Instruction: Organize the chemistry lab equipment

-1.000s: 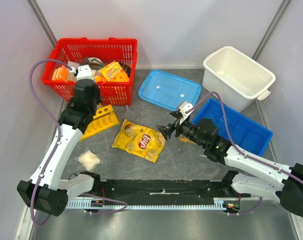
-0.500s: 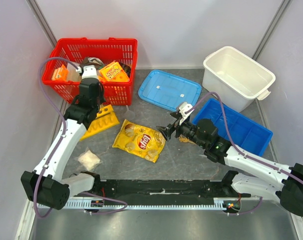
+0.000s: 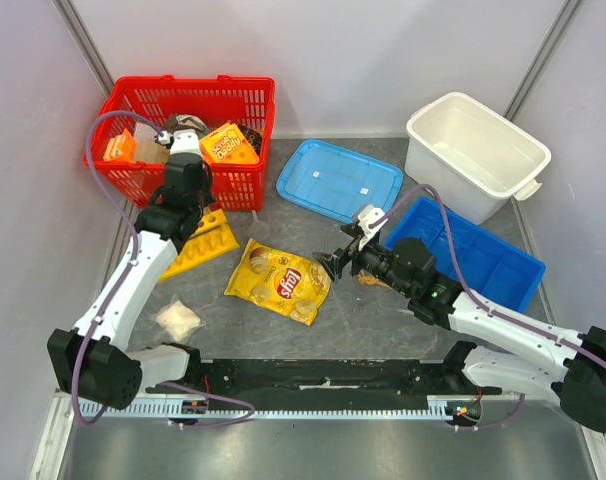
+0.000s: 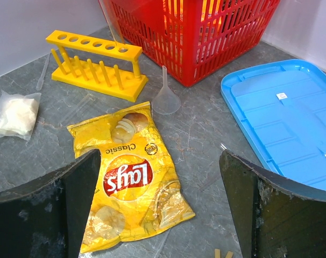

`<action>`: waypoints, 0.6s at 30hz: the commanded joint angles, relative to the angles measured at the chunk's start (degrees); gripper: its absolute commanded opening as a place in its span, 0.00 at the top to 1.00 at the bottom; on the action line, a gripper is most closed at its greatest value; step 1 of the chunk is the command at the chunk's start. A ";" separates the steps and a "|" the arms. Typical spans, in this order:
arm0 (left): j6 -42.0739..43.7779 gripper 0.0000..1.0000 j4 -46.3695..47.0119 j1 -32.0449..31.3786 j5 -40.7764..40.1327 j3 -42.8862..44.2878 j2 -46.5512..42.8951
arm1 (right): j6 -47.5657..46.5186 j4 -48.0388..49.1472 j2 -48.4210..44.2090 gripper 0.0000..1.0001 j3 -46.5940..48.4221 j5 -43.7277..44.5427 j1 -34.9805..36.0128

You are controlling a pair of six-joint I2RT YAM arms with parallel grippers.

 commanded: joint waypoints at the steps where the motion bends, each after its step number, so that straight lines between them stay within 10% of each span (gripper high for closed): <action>1: 1.43 0.88 2.28 0.48 0.14 1.55 0.73 | -1.09 1.70 0.19 0.02 -0.03 1.20 0.18; 18: 1.78 0.82 1.40 2.06 1.72 3.22 5.13 | -1.00 1.53 -0.43 0.02 -0.82 1.73 0.18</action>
